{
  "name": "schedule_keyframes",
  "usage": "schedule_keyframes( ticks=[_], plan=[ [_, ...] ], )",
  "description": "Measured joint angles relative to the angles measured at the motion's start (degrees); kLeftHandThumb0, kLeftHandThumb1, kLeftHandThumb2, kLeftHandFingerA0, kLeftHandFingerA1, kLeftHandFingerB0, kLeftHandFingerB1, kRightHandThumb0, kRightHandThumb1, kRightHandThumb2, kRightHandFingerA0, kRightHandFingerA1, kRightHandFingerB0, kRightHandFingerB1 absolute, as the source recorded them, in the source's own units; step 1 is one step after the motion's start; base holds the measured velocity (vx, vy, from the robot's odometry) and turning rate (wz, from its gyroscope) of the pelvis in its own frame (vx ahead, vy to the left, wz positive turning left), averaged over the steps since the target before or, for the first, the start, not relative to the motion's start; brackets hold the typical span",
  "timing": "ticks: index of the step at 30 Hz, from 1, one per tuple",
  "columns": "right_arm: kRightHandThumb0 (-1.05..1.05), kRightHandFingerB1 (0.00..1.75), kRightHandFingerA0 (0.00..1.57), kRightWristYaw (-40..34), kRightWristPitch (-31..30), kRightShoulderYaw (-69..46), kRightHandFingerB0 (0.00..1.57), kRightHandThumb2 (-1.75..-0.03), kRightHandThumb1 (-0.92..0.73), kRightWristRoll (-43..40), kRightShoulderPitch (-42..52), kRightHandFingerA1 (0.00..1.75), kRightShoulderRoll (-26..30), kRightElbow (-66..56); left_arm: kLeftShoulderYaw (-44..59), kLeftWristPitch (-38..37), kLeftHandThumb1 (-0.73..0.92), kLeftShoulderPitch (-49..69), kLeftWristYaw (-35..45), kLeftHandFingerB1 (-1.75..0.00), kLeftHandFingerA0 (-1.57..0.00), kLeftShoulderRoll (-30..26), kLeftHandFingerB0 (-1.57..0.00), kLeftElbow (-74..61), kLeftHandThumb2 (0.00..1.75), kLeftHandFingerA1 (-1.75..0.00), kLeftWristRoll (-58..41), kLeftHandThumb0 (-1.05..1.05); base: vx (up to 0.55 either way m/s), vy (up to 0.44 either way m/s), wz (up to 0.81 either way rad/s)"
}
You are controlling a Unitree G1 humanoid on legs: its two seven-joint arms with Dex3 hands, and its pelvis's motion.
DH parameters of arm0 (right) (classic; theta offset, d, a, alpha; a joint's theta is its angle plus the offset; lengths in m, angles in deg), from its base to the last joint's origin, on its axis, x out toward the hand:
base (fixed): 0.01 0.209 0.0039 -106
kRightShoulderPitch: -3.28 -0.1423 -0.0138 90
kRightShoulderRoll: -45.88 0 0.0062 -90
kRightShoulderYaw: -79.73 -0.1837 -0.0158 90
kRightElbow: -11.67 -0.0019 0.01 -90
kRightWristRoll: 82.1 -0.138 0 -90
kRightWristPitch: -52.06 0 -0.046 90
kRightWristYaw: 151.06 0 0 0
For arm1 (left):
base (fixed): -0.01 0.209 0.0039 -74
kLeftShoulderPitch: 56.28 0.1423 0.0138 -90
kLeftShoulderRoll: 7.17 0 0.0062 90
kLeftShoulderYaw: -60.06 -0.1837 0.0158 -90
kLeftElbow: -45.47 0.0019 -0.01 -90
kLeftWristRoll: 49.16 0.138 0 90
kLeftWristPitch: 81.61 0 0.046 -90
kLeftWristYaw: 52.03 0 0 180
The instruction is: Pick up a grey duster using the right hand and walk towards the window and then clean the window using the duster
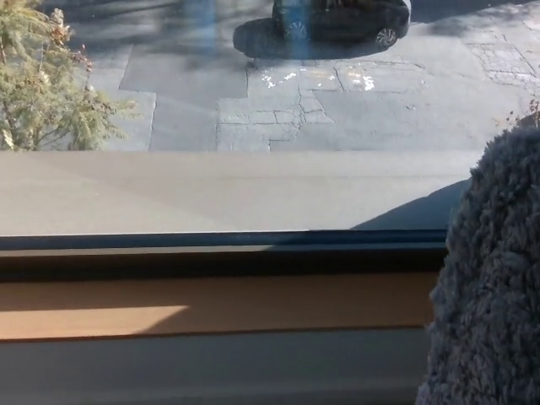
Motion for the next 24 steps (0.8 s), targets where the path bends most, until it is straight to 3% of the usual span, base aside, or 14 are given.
schedule_keyframes(
  ticks=[12, 13, 19, 20, 24],
  plan=[
    [-0.27, 1.75, 1.11, -3.42, 9.93, 0.86, 0.83, -1.2, -0.7, 9.29, 1.22, 1.75, 3.27, -0.3, 0.14, 0.04, 0.66, -0.14, 0.0, -0.92, -0.92, 0.67, -0.82, 0.13, 0.83, -1.2, 0.0, -0.15, -0.29, -0.058, -0.1],
    [-0.26, 1.75, 1.09, -3.65, 10.69, 0.92, 0.82, -1.31, -0.62, 10.06, 1.33, 1.75, 3.52, -0.36, 0.13, 0.04, 0.62, -0.1, -0.01, -0.97, -0.96, 0.75, -0.85, 0.16, 0.83, -1.23, 0.0, -0.14, -0.24, -0.034, -0.01],
    [-0.27, 1.75, 1.08, -5.83, 15.6, 0.85, 0.81, -1.26, -0.66, 15.56, 1.29, 1.75, 5.34, -0.54, 0.37, 0.04, 0.66, 0.48, -0.02, -0.93, -0.92, 0.8, -0.82, 0.22, 0.83, -1.2, -0.09, -0.15, -0.15, 0.103, -0.17],
    [-0.28, 1.75, 1.09, -6.22, 16.26, 0.85, 0.8, -1.38, -0.58, 16.59, 1.14, 1.75, 5.45, -0.44, 0.44, 0.11, 0.65, 0.57, -0.01, -0.93, -0.92, 0.72, -0.82, 0.26, 0.84, -1.2, -0.11, -0.15, -0.18, 0.253, 0.24],
    [-0.28, 1.75, 1.09, -7.47, 19.01, 1.39, 0.8, -1.38, -0.58, 20.1, 0.61, 1.75, 5.37, -0.82, 0.73, 0.34, 0.65, 0.7, 0.01, -0.93, -0.92, 0.17, -0.82, 0.02, 0.84, -1.2, -0.14, -0.15, -0.14, 0.324, -0.19]
  ],
)
